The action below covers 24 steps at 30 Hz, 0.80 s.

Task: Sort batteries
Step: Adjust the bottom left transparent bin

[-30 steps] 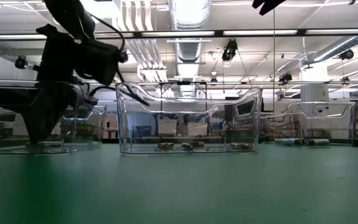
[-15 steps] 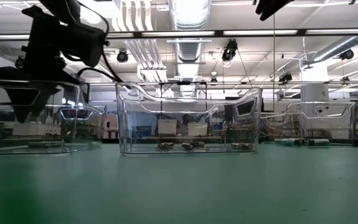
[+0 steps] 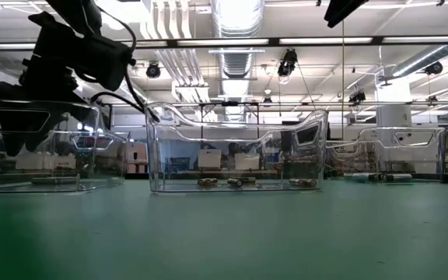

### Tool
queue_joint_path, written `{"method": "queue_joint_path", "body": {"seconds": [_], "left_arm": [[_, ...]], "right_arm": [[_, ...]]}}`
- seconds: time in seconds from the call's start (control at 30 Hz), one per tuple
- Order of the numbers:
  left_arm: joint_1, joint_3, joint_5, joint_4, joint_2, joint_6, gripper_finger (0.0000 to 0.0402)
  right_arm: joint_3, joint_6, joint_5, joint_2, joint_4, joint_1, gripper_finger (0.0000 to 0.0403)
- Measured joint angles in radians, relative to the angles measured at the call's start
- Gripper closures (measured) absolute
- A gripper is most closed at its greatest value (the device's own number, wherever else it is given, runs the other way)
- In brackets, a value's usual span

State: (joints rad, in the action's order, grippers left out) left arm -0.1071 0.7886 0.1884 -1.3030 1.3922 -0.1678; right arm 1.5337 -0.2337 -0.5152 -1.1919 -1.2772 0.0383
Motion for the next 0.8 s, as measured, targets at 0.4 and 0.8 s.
{"method": "queue_joint_path", "body": {"seconds": [0.4,0.8], "left_arm": [[-0.028,-0.025,-0.154,0.017,0.027,0.043,0.024],[-0.027,-0.031,-0.226,0.018,0.163,0.069,0.0286]], "right_arm": [[0.0,-0.112,0.046,0.001,-0.113,0.003,0.0069],[0.0,-0.233,0.055,0.001,-0.117,0.003,0.0078]]}}
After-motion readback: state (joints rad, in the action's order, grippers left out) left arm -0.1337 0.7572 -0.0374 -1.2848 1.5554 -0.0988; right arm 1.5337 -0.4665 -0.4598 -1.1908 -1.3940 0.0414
